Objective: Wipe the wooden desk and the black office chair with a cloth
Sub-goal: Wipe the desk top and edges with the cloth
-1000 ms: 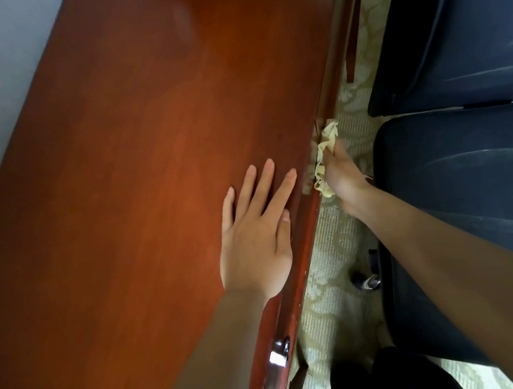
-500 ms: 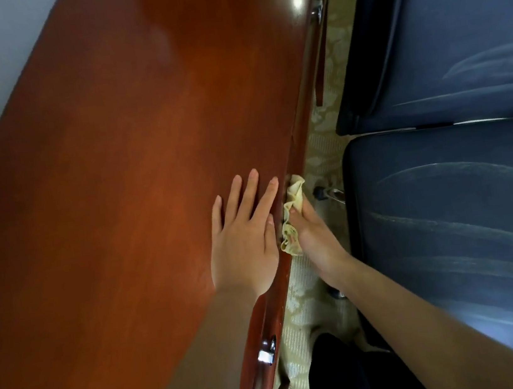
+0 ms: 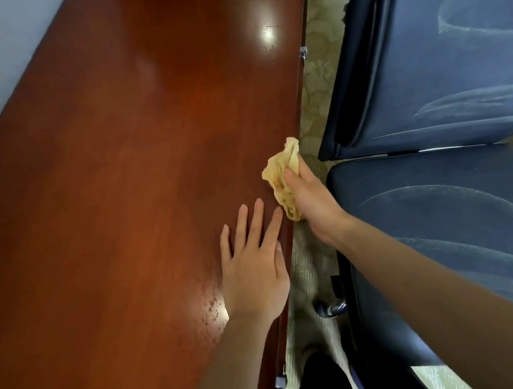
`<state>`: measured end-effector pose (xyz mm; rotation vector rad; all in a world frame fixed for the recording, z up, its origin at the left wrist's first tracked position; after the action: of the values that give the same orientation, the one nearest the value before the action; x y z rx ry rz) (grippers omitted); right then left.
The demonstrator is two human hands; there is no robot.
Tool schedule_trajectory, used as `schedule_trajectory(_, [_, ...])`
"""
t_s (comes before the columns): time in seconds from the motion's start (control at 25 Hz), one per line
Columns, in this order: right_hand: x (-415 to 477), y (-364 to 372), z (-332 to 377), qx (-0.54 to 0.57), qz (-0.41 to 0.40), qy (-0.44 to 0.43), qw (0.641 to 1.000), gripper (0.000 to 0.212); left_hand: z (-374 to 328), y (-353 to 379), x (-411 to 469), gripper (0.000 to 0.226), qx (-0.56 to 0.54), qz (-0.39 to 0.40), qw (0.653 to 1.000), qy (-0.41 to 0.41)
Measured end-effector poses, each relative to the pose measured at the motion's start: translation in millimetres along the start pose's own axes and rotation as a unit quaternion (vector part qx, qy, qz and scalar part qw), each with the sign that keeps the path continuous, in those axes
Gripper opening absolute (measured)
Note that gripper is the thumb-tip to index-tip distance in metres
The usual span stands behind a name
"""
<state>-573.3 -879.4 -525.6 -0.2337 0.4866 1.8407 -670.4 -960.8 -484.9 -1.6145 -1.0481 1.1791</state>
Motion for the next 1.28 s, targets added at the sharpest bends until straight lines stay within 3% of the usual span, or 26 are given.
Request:
schedule_trajectory(0.28, [71.9, -52.0, 40.7, -0.068, -0.074, -0.036, 0.994, 0.051, 3.1, 1.3, 0.8, 0.052, -0.011, -0.002, 1.000, 0.003])
schedule_trajectory(0.4, [92.4, -72.8, 34.9, -0.033, -0.124, -0.039, 0.991, 0.047, 3.6, 1.1, 2.1, 0.051, -0.014, 0.002, 1.000, 0.006])
schedule_trajectory(0.6, [98.7, -71.4, -20.7, 0.053, -0.147, 0.057, 0.986, 0.051, 4.7, -0.4, 1.5, 0.051, -0.027, 0.002, 1.000, 0.005])
schedule_trajectory(0.72, [70.5, -49.1, -57.7, 0.115, -0.125, 0.127, 0.977, 0.057, 6.6, 1.2, 1.2, 0.051, -0.031, 0.007, 0.999, 0.003])
schedule_trajectory(0.88, [23.0, -19.5, -76.6, 0.057, -0.065, 0.168, 0.982, 0.057, 7.3, 1.8, 0.6, 0.050, -0.023, 0.021, 0.999, -0.010])
schedule_trajectory(1.0, [-7.0, 0.6, -91.5, 0.094, -0.003, 0.212, 0.973, 0.048, 6.2, 2.2, -0.4, 0.049, -0.027, 0.045, 0.998, -0.021])
schedule_trajectory(1.28, [-20.3, -6.3, -60.6, 0.118, 0.026, 0.233, 0.965, 0.040, 1.1, -35.2, 31.3, 0.043, -0.024, 0.032, 0.999, -0.031])
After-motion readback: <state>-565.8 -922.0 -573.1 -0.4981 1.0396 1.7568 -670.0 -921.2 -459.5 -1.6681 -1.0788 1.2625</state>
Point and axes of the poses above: each hand's wrist, its own x-axis towards the middle knuckle, its own y-axis out of the palm, z = x × y, the point moved 10 cm from there along x, towards the middle knuckle, and after that the axes turned 14 degrees about z, right-handed, at the moved point
